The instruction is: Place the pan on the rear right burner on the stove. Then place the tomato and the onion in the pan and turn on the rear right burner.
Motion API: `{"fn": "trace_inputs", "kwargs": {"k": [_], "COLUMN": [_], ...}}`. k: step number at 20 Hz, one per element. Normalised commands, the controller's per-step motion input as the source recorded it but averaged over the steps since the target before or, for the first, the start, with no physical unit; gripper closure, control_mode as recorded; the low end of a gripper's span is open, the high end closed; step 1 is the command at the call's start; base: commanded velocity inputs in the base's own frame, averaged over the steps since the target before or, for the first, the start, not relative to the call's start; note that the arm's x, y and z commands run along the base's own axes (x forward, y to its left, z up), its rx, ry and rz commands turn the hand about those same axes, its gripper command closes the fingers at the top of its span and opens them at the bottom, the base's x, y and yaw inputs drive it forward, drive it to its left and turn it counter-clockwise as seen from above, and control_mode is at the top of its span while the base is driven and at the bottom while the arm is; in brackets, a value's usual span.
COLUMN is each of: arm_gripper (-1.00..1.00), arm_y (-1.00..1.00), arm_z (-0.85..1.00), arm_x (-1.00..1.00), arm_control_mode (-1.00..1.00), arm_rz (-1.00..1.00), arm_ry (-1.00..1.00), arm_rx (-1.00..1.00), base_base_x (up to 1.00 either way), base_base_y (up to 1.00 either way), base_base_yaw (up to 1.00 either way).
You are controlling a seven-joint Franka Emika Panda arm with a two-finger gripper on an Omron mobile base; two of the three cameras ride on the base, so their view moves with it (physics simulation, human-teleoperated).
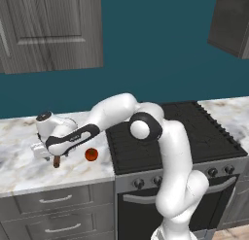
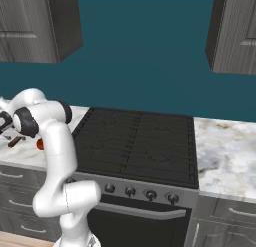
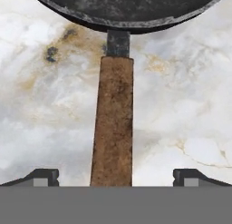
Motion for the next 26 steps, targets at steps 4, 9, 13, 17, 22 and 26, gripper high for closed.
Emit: {"fn": "trace_inputs", "kwargs": {"k": [4, 9, 13, 17, 22, 26], "arm_gripper": [-1.00, 1.00, 1.00, 1.00, 1.00, 1.00], "arm_y": [0.00, 0.00, 0.00, -0.03, -0.12, -0.25], "arm_z": [-0.29, -0.26, -0.06, 0.06, 0.40, 0.53], "arm_x": [0.12, 0.05, 0.00, 0.00, 0.00, 0.00], "arm_control_mode": [-1.00, -1.00, -1.00, -1.00, -1.00, -1.00], "arm_rz": [-0.02, -0.01, 0.00, -0.01, -0.03, 0.00], "arm_ry": [0.01, 0.02, 0.00, 0.00, 0.00, -0.02], "arm_rx": [0.00, 0.00, 0.00, 0.00, 0.03, 0.03], "base_base_x": [0.00, 0.00, 0.00, 0.00, 0.00, 0.00], "base_base_y": [0.00, 0.00, 0.00, 0.00, 0.00, 0.00], "base_base_yaw": [0.00, 0.00, 0.00, 0.00, 0.00, 0.00]}}
